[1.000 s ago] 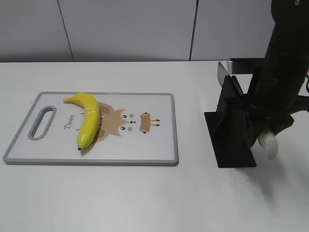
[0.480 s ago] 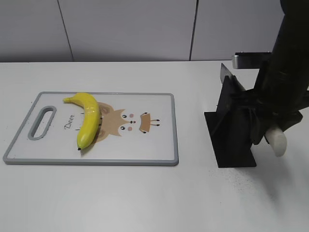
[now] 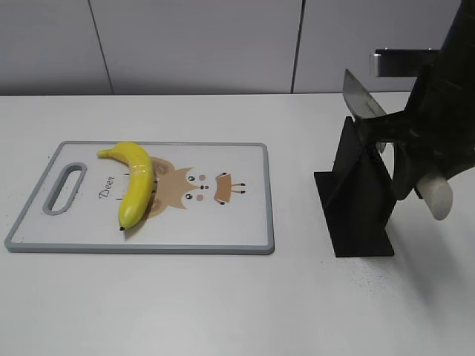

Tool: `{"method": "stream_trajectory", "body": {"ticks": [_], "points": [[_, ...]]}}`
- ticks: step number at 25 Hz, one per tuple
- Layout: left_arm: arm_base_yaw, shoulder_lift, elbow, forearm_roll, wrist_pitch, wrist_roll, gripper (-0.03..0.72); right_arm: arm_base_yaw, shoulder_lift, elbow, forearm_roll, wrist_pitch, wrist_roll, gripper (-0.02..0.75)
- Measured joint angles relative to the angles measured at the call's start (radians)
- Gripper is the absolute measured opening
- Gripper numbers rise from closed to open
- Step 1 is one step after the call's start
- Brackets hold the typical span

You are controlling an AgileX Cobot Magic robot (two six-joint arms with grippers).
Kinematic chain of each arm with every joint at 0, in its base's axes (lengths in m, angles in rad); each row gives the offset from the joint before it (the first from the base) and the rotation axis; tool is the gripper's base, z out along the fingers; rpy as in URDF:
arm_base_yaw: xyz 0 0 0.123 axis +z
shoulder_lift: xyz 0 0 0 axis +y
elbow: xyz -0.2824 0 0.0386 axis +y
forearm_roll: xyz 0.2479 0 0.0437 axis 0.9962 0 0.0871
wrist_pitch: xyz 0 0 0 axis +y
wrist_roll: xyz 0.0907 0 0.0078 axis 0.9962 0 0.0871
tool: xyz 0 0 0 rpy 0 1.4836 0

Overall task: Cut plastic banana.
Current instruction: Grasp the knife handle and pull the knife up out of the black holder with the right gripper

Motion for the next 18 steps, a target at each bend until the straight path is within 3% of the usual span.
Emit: {"method": "stream_trajectory", "body": {"ticks": [11,18], "points": [[0.000,0.000,0.000,-0.001,0.000,0.000,0.564,0.000,-0.083,-0.072,-0.002,0.007,-0.041,0.182],[0.000,0.000,0.000,-0.002,0.000,0.000,0.564,0.000,-0.107,-0.122,0.003,0.008,-0.194,0.182]]}}
